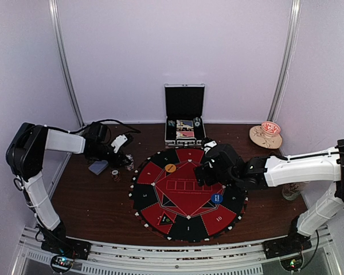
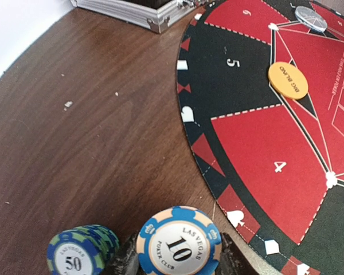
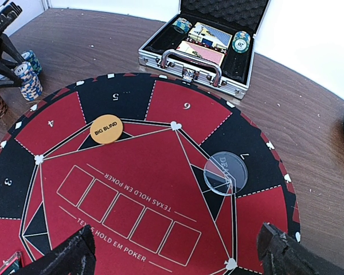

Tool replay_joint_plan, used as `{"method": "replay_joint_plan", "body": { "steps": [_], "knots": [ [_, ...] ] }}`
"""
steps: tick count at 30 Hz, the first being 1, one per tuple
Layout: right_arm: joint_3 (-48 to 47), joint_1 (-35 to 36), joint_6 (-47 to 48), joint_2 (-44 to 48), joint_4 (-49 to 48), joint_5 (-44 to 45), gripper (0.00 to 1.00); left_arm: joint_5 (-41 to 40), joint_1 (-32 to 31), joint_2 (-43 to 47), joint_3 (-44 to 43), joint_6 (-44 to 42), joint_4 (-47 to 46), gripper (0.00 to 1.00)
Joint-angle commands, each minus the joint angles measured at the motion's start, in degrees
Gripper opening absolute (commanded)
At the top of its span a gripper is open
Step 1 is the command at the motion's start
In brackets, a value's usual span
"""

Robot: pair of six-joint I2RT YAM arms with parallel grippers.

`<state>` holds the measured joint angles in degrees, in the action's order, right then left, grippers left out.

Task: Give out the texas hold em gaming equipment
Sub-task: Pick up the pile of poker chips from the pile of poker chips, then place the poker chips pile at the small blind area.

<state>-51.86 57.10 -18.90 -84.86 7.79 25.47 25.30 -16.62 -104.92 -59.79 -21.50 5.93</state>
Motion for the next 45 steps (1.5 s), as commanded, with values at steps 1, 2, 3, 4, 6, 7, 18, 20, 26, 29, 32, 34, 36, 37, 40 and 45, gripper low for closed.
{"method": "replay_joint_plan", "body": {
  "steps": [1,2,3,4,6,7,18,20,26,29,32,34,36,37,40,45],
  "knots": [
    [0.8,-0.5,-1.0,1.2,-1.1,-0.2,1.0,-0.6,-0.3,4.0,0.4,0.3,-2.6,0.34],
    [0.8,-0.5,-0.9,1.3,-1.1,-0.1,1.0,-0.6,-0.3,4.5,0.5,0.3,-2.6,0.34],
    [0.9,-0.5,-1.0,1.3,-1.1,-0.1,1.0,-0.6,-0.3,4.9,0.6,0.2,-2.6,0.34],
    [0.9,-0.6,-1.0,1.5,-1.1,-0.1,1.0,-0.7,-0.3,5.3,0.8,0.2,-2.5,0.34],
    [1.3,-1.0,-1.3,2.0,-1.2,0.1,1.0,-0.5,-0.4,6.3,0.9,-0.3,-1.8,0.32],
    [1.6,-1.2,-1.4,2.5,-1.4,0.1,1.0,-0.2,-0.5,6.8,0.9,-0.6,-1.3,0.32],
    [5.4,-9.4,-7.2,9.6,0.7,1.9,1.0,-2.3,-13.5,10.4,-0.2,-4.4,4.6,0.31],
    [6.9,-11.4,-8.4,11.5,0.8,1.9,1.0,-2.8,-17.1,9.9,-1.1,-4.4,5.1,0.31],
    [9.1,-14.9,-10.0,15.2,0.3,1.9,1.0,-2.2,-27.8,5.8,-5.4,-3.2,6.7,0.31],
    [9.6,-15.5,-10.3,16.0,0.2,2.0,1.0,-1.7,-32.5,3.7,-7.5,-2.6,6.7,0.31],
    [10.3,-15.7,-10.8,17.2,0.0,2.5,1.0,-1.8,-37.2,0.7,-9.8,-2.1,6.7,0.31],
    [10.9,-16.0,-10.8,18.2,-0.5,2.6,1.0,-1.9,-39.9,-1.9,-11.6,-1.4,6.7,0.31],
    [11.5,-16.1,-10.9,19.2,-0.8,2.6,1.0,-2.0,-42.1,-4.6,-13.7,-0.7,6.7,0.31],
    [11.7,-16.1,-10.8,19.6,-0.9,2.6,1.0,-2.2,-43.0,-6.0,-14.8,-0.5,6.7,0.31],
    [12.0,-16.2,-10.8,20.3,-1.1,2.4,1.0,-2.5,-45.1,-10.6,-18.4,0.3,7.7,0.31],
    [12.4,-16.2,-10.9,20.5,-1.6,1.5,1.0,-3.1,-47.3,-17.1,-23.6,2.0,9.5,0.31]
  ]
}}
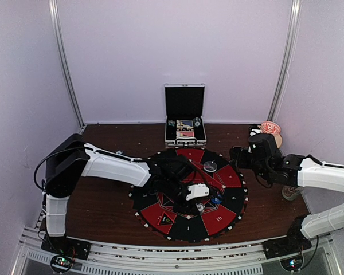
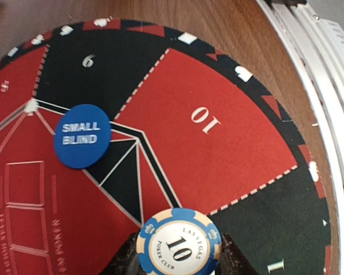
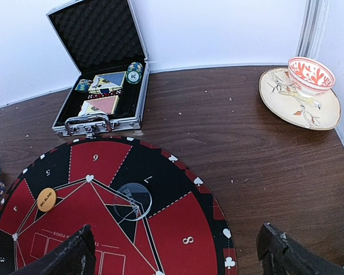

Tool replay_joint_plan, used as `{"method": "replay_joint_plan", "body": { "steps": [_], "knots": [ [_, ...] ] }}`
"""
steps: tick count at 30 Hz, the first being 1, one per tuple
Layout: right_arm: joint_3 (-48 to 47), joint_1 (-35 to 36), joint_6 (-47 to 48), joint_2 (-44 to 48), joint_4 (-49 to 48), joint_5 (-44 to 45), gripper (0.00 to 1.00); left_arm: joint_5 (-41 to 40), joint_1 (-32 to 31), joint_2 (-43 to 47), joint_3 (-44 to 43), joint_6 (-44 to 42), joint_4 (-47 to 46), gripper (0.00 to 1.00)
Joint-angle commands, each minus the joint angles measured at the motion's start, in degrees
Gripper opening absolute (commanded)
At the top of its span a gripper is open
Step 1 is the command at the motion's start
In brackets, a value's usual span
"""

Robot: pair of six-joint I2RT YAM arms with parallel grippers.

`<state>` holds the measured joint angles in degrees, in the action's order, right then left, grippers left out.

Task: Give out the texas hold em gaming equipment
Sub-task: Place the poker chips pile at the small blind area.

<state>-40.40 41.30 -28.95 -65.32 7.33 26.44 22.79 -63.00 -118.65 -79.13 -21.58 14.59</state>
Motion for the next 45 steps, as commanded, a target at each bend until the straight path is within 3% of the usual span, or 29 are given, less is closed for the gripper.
{"method": "replay_joint_plan", "body": {
  "steps": [1,8,19,21,31,35,39,45],
  "knots": [
    [0.9,-0.4,-0.7,1.0,-1.2,0.4,1.0,-0.9,-1.4,-4.7,-5.6,2.2,1.7,0.31],
    [1.1,-0.4,-0.7,1.0,-1.6,-0.2,1.0,-1.4,-4.0,-9.5,-11.5,3.3,4.7,0.31],
    [1.3,-0.4,-0.4,1.9,-1.7,-0.7,1.0,-2.5,-5.0,-10.7,-12.0,2.6,5.8,0.32],
    [1.2,-0.4,-0.3,1.9,-1.8,-0.8,1.0,-2.8,-5.0,-10.7,-11.8,2.4,5.9,0.37],
    [1.2,-0.4,-0.1,1.9,-1.8,-1.1,1.0,-4.6,-5.0,-8.4,-11.4,1.4,6.9,0.82],
    [1.3,-0.4,0.0,2.1,-1.8,-1.2,1.0,-6.6,-4.9,-4.1,-9.6,0.7,7.0,0.93],
    [1.3,-0.5,0.1,2.1,-1.8,-1.3,1.0,-10.9,-3.5,1.5,-8.3,0.3,6.7,0.98],
    [1.2,-0.5,0.3,2.1,-1.8,-1.7,1.0,-12.2,4.4,9.1,-6.2,1.6,7.1,0.98]
  ]
}}
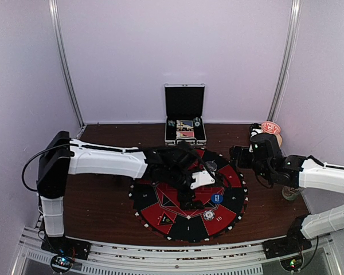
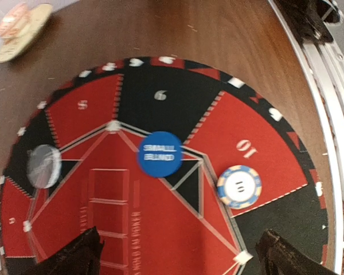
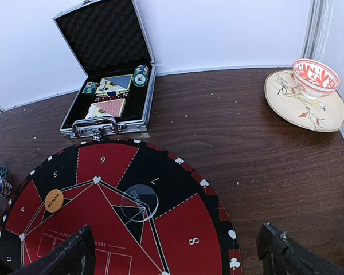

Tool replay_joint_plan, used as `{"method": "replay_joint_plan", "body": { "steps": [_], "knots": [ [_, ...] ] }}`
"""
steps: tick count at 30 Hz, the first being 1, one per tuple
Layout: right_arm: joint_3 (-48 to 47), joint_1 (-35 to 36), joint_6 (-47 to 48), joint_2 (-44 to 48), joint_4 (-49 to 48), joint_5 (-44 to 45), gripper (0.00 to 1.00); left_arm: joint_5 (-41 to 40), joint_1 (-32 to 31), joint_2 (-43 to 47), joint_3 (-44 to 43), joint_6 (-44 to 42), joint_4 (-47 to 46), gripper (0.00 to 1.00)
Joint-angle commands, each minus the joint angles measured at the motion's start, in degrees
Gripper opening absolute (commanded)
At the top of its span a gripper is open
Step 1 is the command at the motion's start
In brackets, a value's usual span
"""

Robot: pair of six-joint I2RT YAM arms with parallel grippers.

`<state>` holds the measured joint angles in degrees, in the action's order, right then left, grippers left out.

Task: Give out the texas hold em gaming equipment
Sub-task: Place the poker chips pile at the small blind area, then pick up the pile of poker chips from the pile of poker chips.

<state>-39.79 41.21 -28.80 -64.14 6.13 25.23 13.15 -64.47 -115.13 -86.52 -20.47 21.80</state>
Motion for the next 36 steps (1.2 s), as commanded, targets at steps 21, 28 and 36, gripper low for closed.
{"method": "replay_joint_plan", "body": {
  "steps": [21,28,36],
  "knots": [
    [0.2,-0.4,0.6,-1.6,-1.3,-2.3,1.0,0.6,40.3,18.8,16.4,2.3,-6.9,0.98],
    [0.2,-0.4,1.0,-1.9,-1.3,-2.7,1.0,2.4,43.5,14.7,14.9,3.4,-6.5,0.98],
    [0.2,-0.3,1.2,-2.3,-1.5,-3.1,1.0,2.9,45.5,12.6,15.3,2.9,-7.0,0.97]
  ]
}}
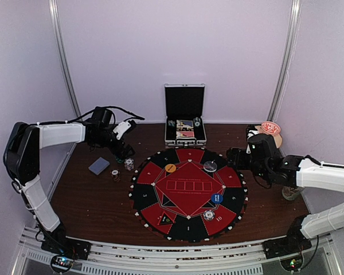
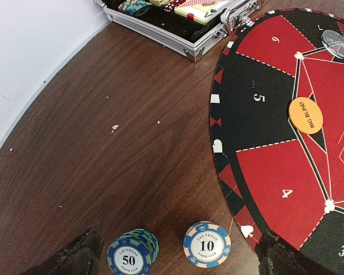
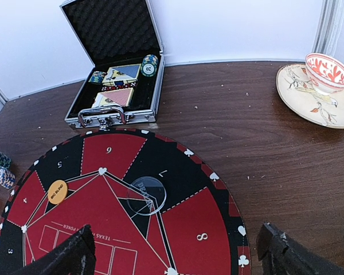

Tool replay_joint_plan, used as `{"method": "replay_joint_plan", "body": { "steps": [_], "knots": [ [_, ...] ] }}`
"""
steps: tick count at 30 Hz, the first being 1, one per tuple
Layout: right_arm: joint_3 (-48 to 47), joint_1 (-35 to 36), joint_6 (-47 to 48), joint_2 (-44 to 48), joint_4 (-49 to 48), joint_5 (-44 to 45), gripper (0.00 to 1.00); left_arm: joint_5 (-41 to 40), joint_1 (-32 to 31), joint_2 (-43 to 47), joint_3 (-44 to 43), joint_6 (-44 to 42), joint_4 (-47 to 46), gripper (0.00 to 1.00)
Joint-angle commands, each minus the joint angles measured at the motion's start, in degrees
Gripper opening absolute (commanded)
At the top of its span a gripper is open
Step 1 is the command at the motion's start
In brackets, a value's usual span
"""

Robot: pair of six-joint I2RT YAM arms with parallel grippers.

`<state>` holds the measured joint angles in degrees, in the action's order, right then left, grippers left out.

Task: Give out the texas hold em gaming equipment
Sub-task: Pick up the pile of poker chips from the pile of poker chips.

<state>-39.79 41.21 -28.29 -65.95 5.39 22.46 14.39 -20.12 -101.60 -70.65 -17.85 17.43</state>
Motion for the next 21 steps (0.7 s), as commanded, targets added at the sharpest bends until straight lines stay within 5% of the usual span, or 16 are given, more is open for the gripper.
{"method": "replay_joint_plan", "body": {
  "steps": [1,21],
  "knots": [
    [0.2,-0.4,0.6,-0.5,-0.8,-0.4,1.0,1.9,1.4,-1.2,-0.5,0.3,-2.5,0.97],
    [0.3,-0.3,0.7,-0.8,-1.1,-0.6,1.0,1.8,1.6,-4.9,-0.7,-1.1,-1.4,0.93]
  ]
}}
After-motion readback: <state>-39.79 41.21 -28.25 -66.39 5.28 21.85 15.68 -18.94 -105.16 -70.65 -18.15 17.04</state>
